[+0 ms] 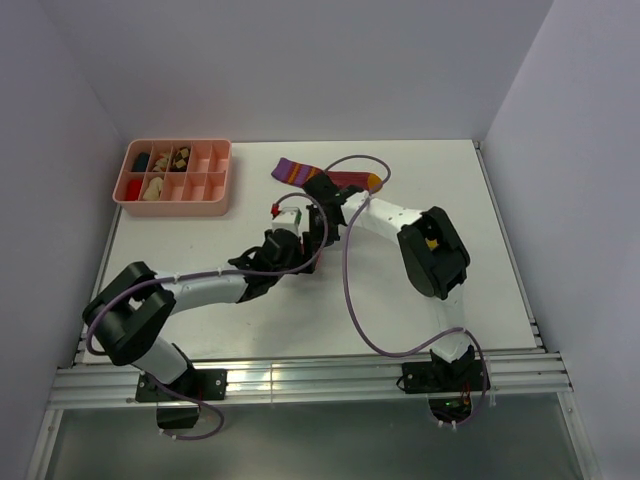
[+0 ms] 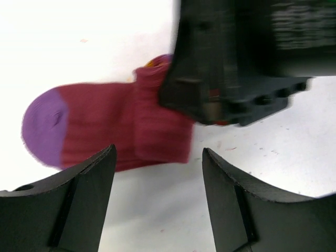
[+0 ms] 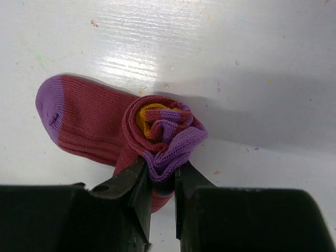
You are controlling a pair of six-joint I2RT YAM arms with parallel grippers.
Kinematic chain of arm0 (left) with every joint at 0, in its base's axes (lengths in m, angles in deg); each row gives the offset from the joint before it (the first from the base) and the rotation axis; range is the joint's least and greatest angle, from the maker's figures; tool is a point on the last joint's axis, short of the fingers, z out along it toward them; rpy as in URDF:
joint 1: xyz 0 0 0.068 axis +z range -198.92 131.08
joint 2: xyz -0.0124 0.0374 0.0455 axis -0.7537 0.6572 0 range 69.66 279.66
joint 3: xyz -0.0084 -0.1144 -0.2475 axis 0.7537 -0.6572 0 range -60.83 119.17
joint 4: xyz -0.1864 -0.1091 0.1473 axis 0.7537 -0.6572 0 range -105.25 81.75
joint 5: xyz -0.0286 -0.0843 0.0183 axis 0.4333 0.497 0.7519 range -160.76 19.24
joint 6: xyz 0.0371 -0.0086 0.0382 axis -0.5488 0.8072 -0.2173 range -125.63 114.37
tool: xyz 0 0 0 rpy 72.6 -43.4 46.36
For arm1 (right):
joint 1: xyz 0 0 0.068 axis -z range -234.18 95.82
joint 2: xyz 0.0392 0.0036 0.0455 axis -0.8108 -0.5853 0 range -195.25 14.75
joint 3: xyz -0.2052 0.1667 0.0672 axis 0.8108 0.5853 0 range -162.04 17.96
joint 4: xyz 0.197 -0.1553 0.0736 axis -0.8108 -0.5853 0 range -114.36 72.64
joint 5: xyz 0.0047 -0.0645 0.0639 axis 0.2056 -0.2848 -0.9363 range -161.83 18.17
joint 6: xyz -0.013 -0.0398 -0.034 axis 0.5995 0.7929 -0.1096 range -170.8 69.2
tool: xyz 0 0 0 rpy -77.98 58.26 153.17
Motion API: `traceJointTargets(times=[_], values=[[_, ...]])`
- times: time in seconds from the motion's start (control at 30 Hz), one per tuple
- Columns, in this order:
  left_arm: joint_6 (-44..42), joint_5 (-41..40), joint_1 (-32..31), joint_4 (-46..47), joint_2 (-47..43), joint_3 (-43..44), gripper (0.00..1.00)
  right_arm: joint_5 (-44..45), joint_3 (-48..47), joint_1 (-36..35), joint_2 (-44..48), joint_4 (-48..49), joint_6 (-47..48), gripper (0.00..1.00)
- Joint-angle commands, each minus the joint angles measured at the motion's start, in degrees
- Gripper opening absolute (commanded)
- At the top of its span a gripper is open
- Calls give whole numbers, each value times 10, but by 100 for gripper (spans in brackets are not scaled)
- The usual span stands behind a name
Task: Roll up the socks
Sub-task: Roll the sock at the center of the board.
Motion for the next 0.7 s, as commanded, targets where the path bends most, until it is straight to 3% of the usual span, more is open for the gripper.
traceJointTargets(times=[0.0, 0.47, 0.57, 0.67], values=[[-49, -69, -37, 28, 18, 42, 70, 35, -5, 1, -28, -69, 9, 0], [-53, -150, -79, 8, 157, 102, 61, -14, -3, 1, -33, -60, -1, 0], [-52, -150, -80, -2, 170, 109, 52, -19, 5, 0, -29, -52, -3, 0], [-45, -143, -80, -23, 181, 115, 15, -28, 14, 0, -25, -43, -4, 0]])
